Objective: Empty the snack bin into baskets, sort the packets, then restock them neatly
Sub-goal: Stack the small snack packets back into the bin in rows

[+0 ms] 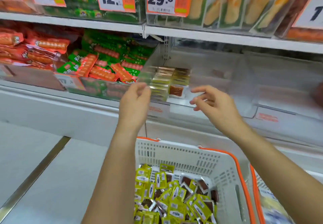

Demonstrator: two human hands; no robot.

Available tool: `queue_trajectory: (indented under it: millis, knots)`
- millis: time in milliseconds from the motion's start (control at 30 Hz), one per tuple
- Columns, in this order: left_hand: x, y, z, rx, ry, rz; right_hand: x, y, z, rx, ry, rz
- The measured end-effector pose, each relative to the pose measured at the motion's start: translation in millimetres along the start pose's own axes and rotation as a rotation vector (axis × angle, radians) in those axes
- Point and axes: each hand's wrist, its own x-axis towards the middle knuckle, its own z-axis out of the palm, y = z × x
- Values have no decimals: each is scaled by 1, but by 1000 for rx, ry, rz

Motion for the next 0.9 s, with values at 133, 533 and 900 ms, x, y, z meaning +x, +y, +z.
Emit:
queue_trajectory:
  millis: [133,533,900]
  knots:
    - [-32,-54,-6,118,-395,-37,-64,48,22,-68,-192,80]
    - [-125,-322,67,799,-1136,-417,-162,277,129,-536,-800,544]
    - [-149,-380,135,1053,-1104,-118,-159,326,216,-721,-871,206]
